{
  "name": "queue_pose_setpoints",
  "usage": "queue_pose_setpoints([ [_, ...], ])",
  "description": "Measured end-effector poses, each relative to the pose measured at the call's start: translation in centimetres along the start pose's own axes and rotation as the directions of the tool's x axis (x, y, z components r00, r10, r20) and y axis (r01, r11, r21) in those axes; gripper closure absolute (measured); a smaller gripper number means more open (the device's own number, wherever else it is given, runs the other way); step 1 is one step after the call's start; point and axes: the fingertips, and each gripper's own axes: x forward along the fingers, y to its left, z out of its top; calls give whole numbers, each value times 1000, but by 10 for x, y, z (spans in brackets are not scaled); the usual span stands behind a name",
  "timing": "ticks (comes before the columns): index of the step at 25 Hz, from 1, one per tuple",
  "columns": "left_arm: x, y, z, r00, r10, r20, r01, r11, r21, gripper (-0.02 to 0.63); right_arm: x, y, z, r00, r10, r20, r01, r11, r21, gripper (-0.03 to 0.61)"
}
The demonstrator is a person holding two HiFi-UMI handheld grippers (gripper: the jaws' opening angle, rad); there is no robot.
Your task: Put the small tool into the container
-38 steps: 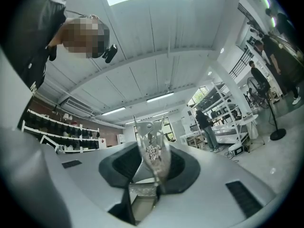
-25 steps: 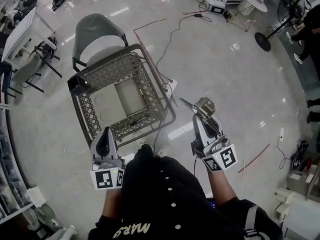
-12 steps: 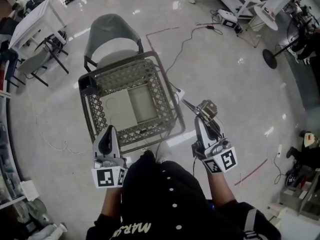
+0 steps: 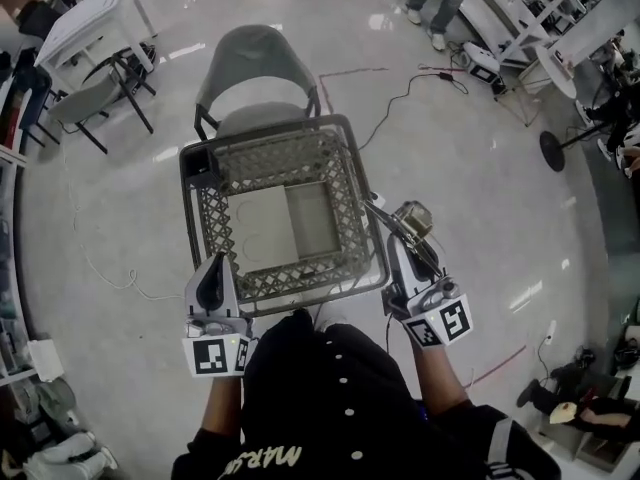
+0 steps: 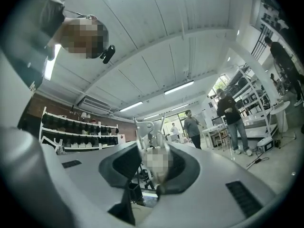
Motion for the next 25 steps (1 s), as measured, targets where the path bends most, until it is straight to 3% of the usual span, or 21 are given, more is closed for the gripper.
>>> queue_pose_setpoints([
  [10,5,34,-1,1000,-1,-10,0,1000,-20,584,50,27,-8,999,46,-20,-46,999,-6,461],
  [25,8,21,-5,996,87,-19,-87,996,-30,584,69,7,-28,986,143,-80,-142,990,23,461],
])
